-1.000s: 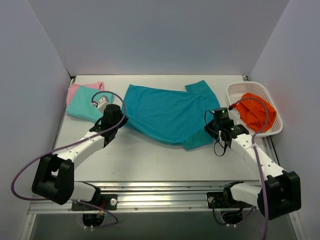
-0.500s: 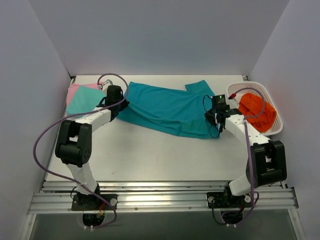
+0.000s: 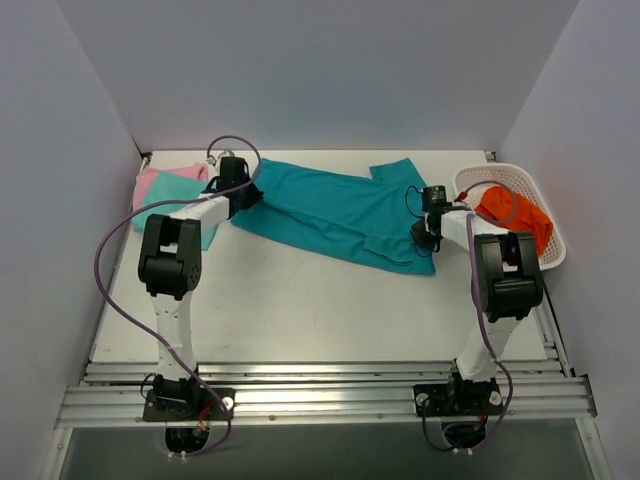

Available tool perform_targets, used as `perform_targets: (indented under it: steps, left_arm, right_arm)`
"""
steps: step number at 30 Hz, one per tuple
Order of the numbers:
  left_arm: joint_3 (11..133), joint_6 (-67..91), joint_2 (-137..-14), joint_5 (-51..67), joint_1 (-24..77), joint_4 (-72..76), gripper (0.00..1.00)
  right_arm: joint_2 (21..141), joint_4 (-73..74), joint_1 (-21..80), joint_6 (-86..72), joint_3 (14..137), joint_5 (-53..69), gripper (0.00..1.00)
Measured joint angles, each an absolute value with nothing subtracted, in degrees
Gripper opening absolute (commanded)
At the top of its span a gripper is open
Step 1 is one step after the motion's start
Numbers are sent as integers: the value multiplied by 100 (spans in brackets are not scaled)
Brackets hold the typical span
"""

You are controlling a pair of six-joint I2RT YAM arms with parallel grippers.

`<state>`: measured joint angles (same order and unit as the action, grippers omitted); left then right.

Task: Fold and stack the t-shirts
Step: Fold the flattened tshirt in 1/3 of the way

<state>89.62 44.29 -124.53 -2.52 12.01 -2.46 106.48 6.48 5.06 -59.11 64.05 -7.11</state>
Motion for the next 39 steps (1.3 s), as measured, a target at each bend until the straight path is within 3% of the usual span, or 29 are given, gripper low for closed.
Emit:
perform_targets:
  steps: [2,3,4,5,7,9,17,24,32,39]
  left_arm:
    - [9065,4418,-12551,-231,1162,-325,42]
    - [9100,4423,-12597,-213,1127,-366,51]
    - [9118,4434,-12628,-200,1094,-401,60]
    - [9124,4440,-12648,-191,1057,-421,79]
    - [9124,4482,-12661,-187,982,-502,85]
    - [9144,4521,-12658,-189,921,-548,88]
    - [8466,4613,-11880,-517,864,-617,90]
    - [7675,4613,-10385,-681,864,-423,89]
    - [7048,4617,-10009,-683,908,45,89]
    - [6921,4613,-10038,-683,932,73,89]
  right_arm:
    - [10720,600,480,-5881,6595,-679,39]
    - [10731,572,464,-5848,6667,-657,64]
    - [10737,530,449,-5815,6735,-639,73]
    - [10737,497,434,-5730,6799,-620,78]
    - [10731,423,414,-5612,6908,-607,91]
    - [10694,408,414,-5481,7008,-609,95]
    - [9209,508,462,-4971,7094,-773,96]
    - [7205,-30,766,-4965,5601,-851,92]
    - [7758,-832,1535,-5225,3975,-639,91]
    - [8600,-1551,1787,-5398,3876,-552,89]
